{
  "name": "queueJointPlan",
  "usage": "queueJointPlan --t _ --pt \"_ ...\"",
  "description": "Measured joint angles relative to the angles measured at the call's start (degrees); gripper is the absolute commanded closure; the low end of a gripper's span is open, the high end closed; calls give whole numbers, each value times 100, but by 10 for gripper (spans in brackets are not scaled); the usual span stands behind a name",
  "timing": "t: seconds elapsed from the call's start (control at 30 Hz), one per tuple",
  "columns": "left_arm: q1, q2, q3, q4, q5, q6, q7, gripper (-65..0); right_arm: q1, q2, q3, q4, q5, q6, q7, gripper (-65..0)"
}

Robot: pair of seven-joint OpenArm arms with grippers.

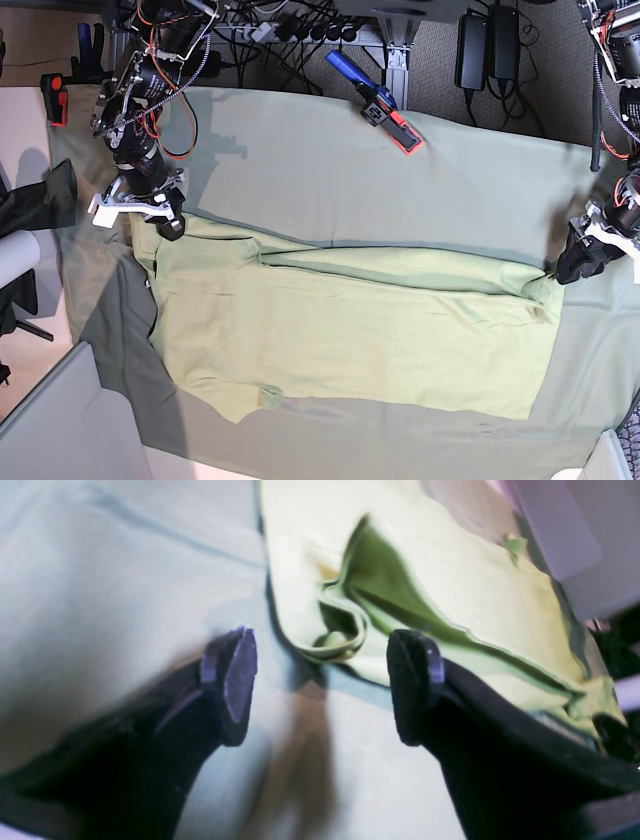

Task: Fold the T-shirt properly
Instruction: 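Lift the side edge and fold it across toward the shirt's middle, then lay the folded edge down and open both grippers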

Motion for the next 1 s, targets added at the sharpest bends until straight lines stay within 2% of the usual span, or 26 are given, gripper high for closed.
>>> queueJointPlan --t 0.3,0.4,0.53,0.7,0.83,0.87,0.9,1.0 --pt "-22 444 0 0 -83 2 0 -437 0 0 0 0 0 59 15 0" --pt "-87 570 2 -15 186 7 -50 -437 2 0 0 -2 0 61 13 0" --pt "-400 542 0 -411 297 136 -190 -437 0 0 0 0 -15 63 15 0" --pt "-852 507 -11 -1082 208 120 -341 -437 2 0 0 0 -17 63 15 0" --pt "-855 507 2 -1119 177 83 -345 -427 0 0 0 0 -17 63 15 0" --pt "-855 505 17 -1119 179 81 -345 -391 0 0 0 0 -17 63 15 0" --pt "-855 503 44 -1126 264 83 -345 -317 0 0 0 0 -17 63 15 0" --pt "-846 490 166 -1141 367 72 -282 -28 0 0 0 0 -15 66 17 0"
